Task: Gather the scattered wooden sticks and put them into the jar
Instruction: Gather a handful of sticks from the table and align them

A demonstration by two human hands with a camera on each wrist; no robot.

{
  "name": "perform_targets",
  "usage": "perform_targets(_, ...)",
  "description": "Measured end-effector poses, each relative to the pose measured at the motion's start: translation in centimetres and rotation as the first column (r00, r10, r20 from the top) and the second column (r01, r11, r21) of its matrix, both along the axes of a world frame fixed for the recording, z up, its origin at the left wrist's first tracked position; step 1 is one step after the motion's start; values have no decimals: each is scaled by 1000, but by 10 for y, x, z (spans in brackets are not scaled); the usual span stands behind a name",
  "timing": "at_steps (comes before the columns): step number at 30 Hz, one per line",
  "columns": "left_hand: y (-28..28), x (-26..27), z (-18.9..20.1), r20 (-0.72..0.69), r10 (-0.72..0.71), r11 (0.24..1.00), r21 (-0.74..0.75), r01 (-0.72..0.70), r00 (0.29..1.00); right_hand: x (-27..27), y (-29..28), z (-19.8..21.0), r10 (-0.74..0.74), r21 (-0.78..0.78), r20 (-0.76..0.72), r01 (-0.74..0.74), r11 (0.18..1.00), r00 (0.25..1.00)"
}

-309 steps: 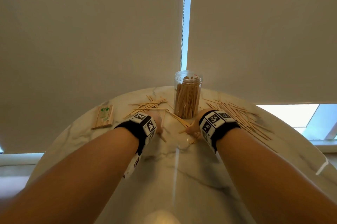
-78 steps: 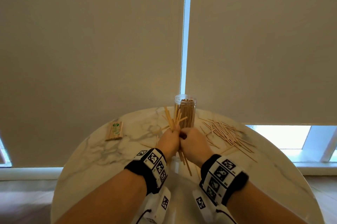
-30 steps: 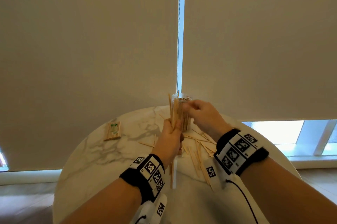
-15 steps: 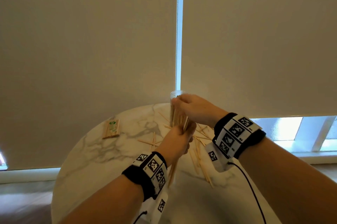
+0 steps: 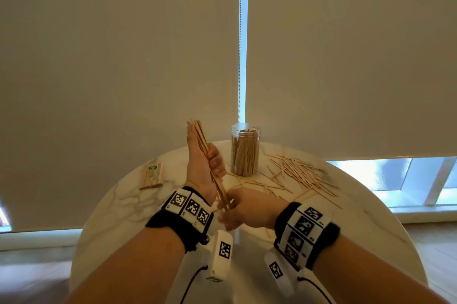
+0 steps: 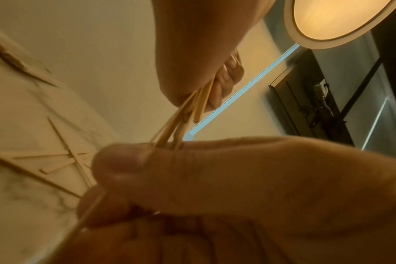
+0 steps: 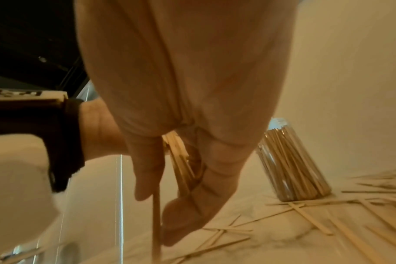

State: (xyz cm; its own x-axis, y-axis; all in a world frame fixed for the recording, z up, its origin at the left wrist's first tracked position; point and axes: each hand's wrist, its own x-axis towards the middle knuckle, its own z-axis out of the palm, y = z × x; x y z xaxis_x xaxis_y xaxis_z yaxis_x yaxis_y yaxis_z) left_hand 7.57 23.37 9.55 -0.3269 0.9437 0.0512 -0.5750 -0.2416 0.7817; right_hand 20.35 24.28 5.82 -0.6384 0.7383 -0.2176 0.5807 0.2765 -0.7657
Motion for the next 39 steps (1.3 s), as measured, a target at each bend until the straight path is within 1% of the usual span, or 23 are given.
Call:
perform_targets(4, -1, 1, 5, 16, 95, 995, 2, -95, 995, 6, -5, 12, 3, 205, 76, -18, 979, 997)
perform_targets(5, -1, 2, 6, 9, 115, 993, 3, -115, 993, 8, -5, 13, 4, 229, 84, -23, 973, 996)
perform_targets(6, -1, 4, 5, -5, 129, 992, 2, -129, 992, 9, -4, 12, 4, 218, 79, -22, 976, 997)
perform_targets(7, -1, 5, 3, -22, 135, 991, 4, -135, 991, 9, -3, 10, -5, 169, 48, -3, 986, 999)
perform_targets(9, 0, 8, -1, -47, 129, 992, 14, -129, 991, 8, -6, 6, -65, 34, -70, 68, 997, 995)
perform_targets(12, 2, 7, -5, -50, 135, 991, 14, -135, 990, 5, -8, 3, -139, -52, -197, 131, 990, 971)
perform_targets(14, 6, 7, -8, -71, 130, 991, 7, -130, 989, 2, -6, 3, -160, -152, -298, 119, 981, 941)
perform_targets(15, 7, 7, -10, -97, 115, 993, -6, -116, 989, 1, -5, 4, -155, -170, -331, 103, 980, 931)
perform_targets(16, 9, 8, -13, -132, 88, 996, -20, -92, 987, 0, -3, 6, -135, -147, -343, 89, 985, 930)
perform_targets(17, 9, 10, -16, -185, 60, 997, -36, -68, 981, 0, -2, 9, -98, -88, -330, 73, 993, 939)
perform_targets(19, 4, 14, -19, -333, 24, 997, -67, -49, 943, -2, 0, 14, -55, 34, -296, 68, 997, 954)
perform_targets(21, 0, 18, -20, -411, -1, 997, -67, -29, 911, -1, 4, 16, -102, 154, -286, 151, 977, 953)
perform_targets(23, -1, 21, -21, -427, -29, 998, -68, 0, 904, -1, 10, 15, -153, 262, -267, 224, 939, 951)
perform_targets(24, 0, 22, -22, -435, -44, 997, -75, 12, 899, -1, 12, 14, -154, 319, -227, 222, 922, 962)
perform_targets(27, 0, 23, -23, -476, -108, 990, -130, 51, 873, 0, 15, 9, -120, 460, -94, 150, 875, 988)
perform_targets(29, 0, 23, -22, -487, -168, 979, -187, 85, 857, 2, 16, 3, -76, 538, -46, 89, 838, 996)
perform_targets(31, -1, 22, -21, -486, -210, 970, -209, 121, 848, 6, 17, -1, -55, 594, -25, 59, 802, 998)
perform_targets(32, -1, 21, -20, -479, -202, 974, -189, 125, 854, 9, 17, -2, -61, 605, -21, 61, 794, 998)
perform_targets(34, 0, 15, -12, -430, -91, 994, -100, 52, 898, 17, 17, -3, -110, 597, 21, 76, 798, 994)
perform_targets(36, 4, 2, 4, -307, 77, 994, -49, -97, 949, 24, 16, -5, -154, 591, 91, 71, 803, 984)
perform_targets(37, 6, -5, 13, -232, 127, 989, -49, -142, 965, 27, 16, -6, -166, 596, 120, 63, 801, 979)
perform_targets(38, 7, -11, 20, -178, 133, 987, -62, -146, 975, 28, 15, -6, -170, 604, 141, 51, 795, 975)
perform_targets(39, 9, -14, 24, -184, 102, 989, -82, -119, 978, 28, 16, -7, -170, 613, 159, 38, 789, 973)
